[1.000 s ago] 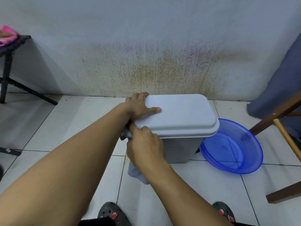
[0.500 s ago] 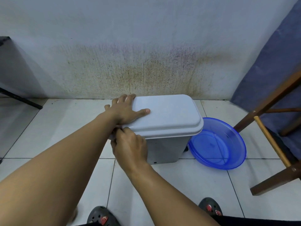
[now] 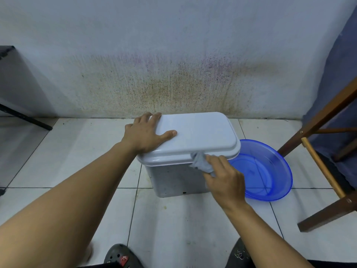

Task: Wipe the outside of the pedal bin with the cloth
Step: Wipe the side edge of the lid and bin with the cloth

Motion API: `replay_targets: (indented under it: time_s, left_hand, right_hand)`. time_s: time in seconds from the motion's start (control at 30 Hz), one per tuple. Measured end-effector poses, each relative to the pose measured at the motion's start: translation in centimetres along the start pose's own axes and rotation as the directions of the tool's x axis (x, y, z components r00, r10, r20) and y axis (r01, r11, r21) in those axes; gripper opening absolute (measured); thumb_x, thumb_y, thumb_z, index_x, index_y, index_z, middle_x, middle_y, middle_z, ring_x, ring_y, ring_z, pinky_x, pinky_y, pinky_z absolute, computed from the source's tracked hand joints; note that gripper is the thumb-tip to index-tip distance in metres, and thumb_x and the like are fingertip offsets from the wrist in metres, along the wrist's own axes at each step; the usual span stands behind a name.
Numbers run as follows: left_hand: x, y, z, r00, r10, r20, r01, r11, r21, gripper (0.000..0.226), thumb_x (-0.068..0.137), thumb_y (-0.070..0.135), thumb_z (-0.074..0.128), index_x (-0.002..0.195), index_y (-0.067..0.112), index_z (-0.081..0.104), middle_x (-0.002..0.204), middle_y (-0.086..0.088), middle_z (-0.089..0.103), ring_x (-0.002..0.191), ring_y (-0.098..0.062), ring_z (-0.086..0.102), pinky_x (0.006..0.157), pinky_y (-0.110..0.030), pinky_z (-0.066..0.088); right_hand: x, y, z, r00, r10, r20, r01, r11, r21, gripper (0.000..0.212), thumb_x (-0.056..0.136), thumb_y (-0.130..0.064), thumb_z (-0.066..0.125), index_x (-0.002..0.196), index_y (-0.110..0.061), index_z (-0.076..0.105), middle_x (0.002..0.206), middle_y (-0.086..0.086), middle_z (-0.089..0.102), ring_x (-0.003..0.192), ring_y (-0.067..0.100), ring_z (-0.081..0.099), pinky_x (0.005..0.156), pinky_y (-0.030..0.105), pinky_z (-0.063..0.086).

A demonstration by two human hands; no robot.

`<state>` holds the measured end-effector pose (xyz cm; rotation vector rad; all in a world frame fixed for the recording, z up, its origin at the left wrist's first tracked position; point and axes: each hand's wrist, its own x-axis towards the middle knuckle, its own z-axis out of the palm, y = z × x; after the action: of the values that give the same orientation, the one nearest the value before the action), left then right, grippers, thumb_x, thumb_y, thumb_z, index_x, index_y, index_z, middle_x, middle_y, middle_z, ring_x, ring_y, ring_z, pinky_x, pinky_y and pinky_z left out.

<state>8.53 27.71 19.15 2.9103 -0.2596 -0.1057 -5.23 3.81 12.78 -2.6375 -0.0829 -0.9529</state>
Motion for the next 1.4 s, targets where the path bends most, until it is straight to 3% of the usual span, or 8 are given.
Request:
replay_targets:
  time_s: [0.17,0.37,0.6,0.8,0.97,1.07,1.2,1.4]
  left_hand:
    - [0.0,0.0,0.1,1.000,0.000,0.001,0.000,1.000,0.011,0.101,0.073,0.098,0.023,0.155,0.038,0.020,0.165,0.000,0.022,0.148,-0.030,0.028,0.111,-0.060,0.029]
    - [0.2,-0.3,0.3,1.000,-0.007,-0.010,0.007,1.000,0.005,0.103,0.071,0.099,0.022,0.154,0.039,0.020,0.165,0.001,0.022,0.148,-0.030,0.028,0.111,-0.060,0.030]
    - [0.3,-0.4,0.4,1.000,0.010,-0.020,-0.010,1.000,-0.002,0.109,0.066,0.102,0.018,0.155,0.039,0.022,0.165,0.000,0.023,0.147,-0.031,0.029,0.111,-0.061,0.029]
    - [0.3,-0.4,0.3,1.000,0.012,-0.020,-0.012,1.000,-0.014,0.108,0.066,0.101,0.021,0.154,0.038,0.024,0.164,0.002,0.025,0.146,-0.031,0.031,0.111,-0.060,0.030]
    - [0.3,-0.5,0.2,0.999,0.026,-0.023,-0.026,1.000,0.001,0.107,0.067,0.101,0.020,0.154,0.038,0.025,0.164,0.003,0.027,0.145,-0.031,0.033,0.111,-0.060,0.030]
    - [0.4,-0.3,0.3,1.000,0.010,-0.024,-0.010,1.000,-0.003,0.107,0.067,0.102,0.019,0.154,0.039,0.025,0.164,0.003,0.027,0.145,-0.031,0.034,0.111,-0.060,0.031]
    - [0.4,0.0,0.3,1.000,0.007,-0.019,-0.007,1.000,-0.006,0.109,0.067,0.102,0.019,0.155,0.039,0.024,0.165,0.003,0.025,0.145,-0.032,0.033,0.112,-0.060,0.030]
    - [0.5,0.1,0.4,0.999,0.039,-0.017,-0.039,0.999,-0.007,0.107,0.068,0.102,0.019,0.154,0.039,0.024,0.164,0.003,0.027,0.145,-0.030,0.033,0.112,-0.060,0.030]
  right_hand:
    - [-1.4,1.3,-0.1,0.988,0.142,-0.053,-0.140,0.990,0.031,0.026,0.075,-0.002,0.077,0.096,-0.010,0.063,0.080,0.004,0.057,0.056,0.026,0.051,0.040,0.029,0.037]
    - [-0.5,-6.3,2.4,0.997,0.067,0.032,-0.071,0.986,0.151,0.025,0.069,-0.002,0.071,0.088,-0.017,0.063,0.076,0.003,0.055,0.056,0.027,0.054,0.038,0.035,0.043]
    - [0.4,-10.8,3.1,0.991,-0.031,0.130,-0.003,0.966,0.259,0.011,0.079,-0.019,0.061,0.084,-0.022,0.052,0.071,-0.001,0.050,0.051,0.023,0.052,0.039,0.026,0.036]
    - [0.4,-6.6,0.9,0.956,0.236,0.172,-0.279,0.914,0.296,0.020,0.083,-0.026,0.072,0.082,-0.021,0.053,0.072,-0.007,0.056,0.060,0.016,0.054,0.045,0.033,0.046]
    - [0.3,-2.0,-1.4,0.860,0.484,0.163,-0.511,0.821,0.255,0.028,0.078,-0.033,0.077,0.081,-0.028,0.050,0.070,-0.012,0.056,0.061,0.010,0.048,0.047,0.021,0.029]
    - [0.8,0.4,-2.1,0.756,0.643,0.119,-0.648,0.710,0.276,0.025,0.080,-0.028,0.074,0.083,-0.024,0.050,0.069,-0.011,0.056,0.064,0.009,0.049,0.050,0.023,0.031]
    - [2.5,4.1,-3.0,0.578,0.816,0.026,-0.776,0.539,0.329,0.022,0.086,-0.029,0.070,0.090,-0.018,0.051,0.072,-0.013,0.053,0.082,0.027,0.056,0.055,0.030,0.033]
    - [2.7,5.1,-3.1,0.652,0.737,0.176,-0.757,0.620,0.209,0.019,0.093,-0.031,0.052,0.111,-0.030,0.057,0.093,-0.004,0.062,0.087,0.025,0.057,0.073,0.038,0.048]
